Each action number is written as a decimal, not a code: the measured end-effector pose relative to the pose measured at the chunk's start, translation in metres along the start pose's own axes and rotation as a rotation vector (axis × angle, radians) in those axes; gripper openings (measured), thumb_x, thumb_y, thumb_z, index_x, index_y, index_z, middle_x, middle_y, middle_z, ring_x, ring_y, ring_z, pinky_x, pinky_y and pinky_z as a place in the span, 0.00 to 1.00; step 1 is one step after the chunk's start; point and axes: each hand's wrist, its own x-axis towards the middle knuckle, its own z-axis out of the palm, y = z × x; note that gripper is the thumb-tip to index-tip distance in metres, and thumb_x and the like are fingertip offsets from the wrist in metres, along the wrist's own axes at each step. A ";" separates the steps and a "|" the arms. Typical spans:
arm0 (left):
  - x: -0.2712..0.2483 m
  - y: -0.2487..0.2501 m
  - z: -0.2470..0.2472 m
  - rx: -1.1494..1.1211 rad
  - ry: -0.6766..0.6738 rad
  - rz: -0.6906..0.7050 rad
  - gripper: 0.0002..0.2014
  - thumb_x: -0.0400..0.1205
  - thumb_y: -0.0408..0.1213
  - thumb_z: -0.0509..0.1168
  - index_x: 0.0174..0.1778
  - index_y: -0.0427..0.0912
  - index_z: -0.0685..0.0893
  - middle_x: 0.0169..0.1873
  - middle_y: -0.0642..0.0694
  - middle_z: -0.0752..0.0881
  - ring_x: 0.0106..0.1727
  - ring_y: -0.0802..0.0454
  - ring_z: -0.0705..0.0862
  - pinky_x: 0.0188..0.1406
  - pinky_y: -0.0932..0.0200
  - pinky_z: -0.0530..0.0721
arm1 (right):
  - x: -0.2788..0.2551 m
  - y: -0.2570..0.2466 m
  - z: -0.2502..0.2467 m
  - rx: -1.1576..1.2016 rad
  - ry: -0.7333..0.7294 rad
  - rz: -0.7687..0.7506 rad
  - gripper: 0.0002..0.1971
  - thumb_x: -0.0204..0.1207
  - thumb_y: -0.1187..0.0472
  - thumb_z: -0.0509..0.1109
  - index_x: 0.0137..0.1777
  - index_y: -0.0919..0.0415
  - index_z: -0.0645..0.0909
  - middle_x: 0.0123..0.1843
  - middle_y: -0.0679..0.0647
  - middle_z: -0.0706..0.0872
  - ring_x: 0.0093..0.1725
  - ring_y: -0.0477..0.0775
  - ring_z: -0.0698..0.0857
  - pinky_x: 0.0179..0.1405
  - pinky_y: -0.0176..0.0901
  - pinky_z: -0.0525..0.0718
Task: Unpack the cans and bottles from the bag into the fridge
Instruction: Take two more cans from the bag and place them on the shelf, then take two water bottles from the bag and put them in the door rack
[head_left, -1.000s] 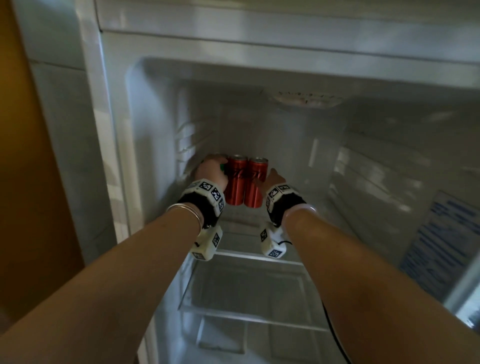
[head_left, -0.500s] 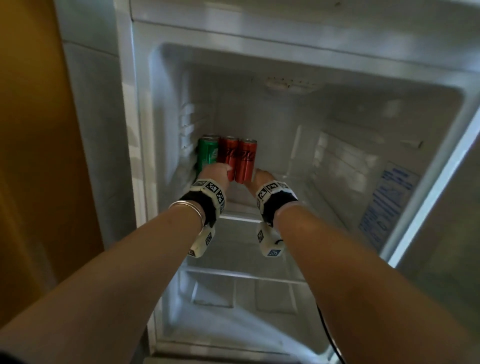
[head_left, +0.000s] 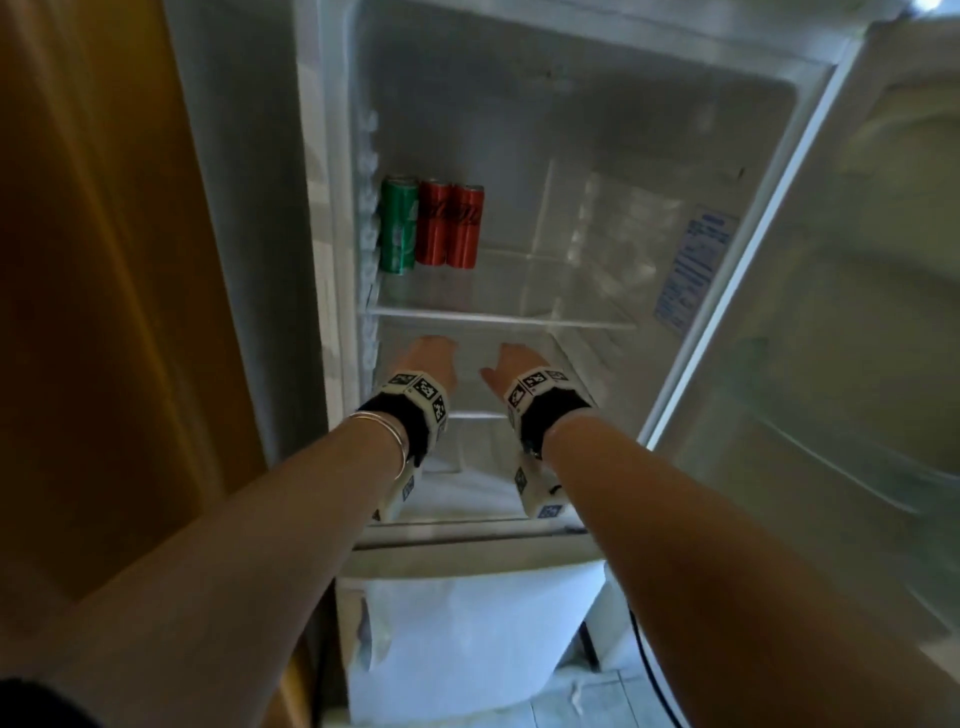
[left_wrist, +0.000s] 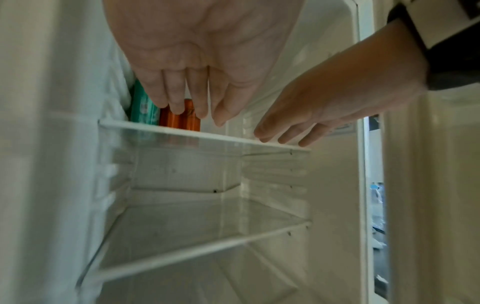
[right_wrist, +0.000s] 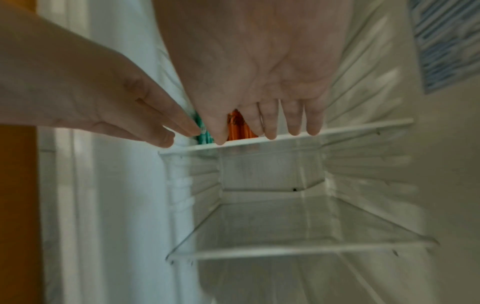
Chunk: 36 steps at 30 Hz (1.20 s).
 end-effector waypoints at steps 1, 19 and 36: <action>-0.011 -0.003 0.008 0.015 -0.028 0.008 0.20 0.84 0.29 0.56 0.74 0.39 0.72 0.74 0.38 0.73 0.74 0.40 0.72 0.75 0.50 0.71 | -0.009 0.002 0.010 -0.010 -0.021 0.005 0.23 0.82 0.52 0.60 0.71 0.66 0.72 0.71 0.63 0.77 0.69 0.63 0.77 0.67 0.50 0.74; -0.181 0.017 0.097 -0.036 -0.174 -0.100 0.24 0.84 0.28 0.53 0.78 0.45 0.67 0.79 0.46 0.66 0.80 0.49 0.65 0.80 0.56 0.61 | -0.157 0.082 0.101 -0.077 -0.178 -0.005 0.24 0.82 0.50 0.60 0.72 0.64 0.70 0.71 0.62 0.76 0.70 0.63 0.74 0.69 0.55 0.74; -0.330 0.057 0.153 0.023 -0.459 0.160 0.23 0.85 0.31 0.52 0.78 0.46 0.66 0.80 0.46 0.64 0.80 0.48 0.64 0.80 0.54 0.62 | -0.347 0.159 0.149 0.009 -0.195 0.361 0.20 0.81 0.50 0.61 0.65 0.62 0.75 0.64 0.61 0.82 0.65 0.62 0.80 0.62 0.54 0.80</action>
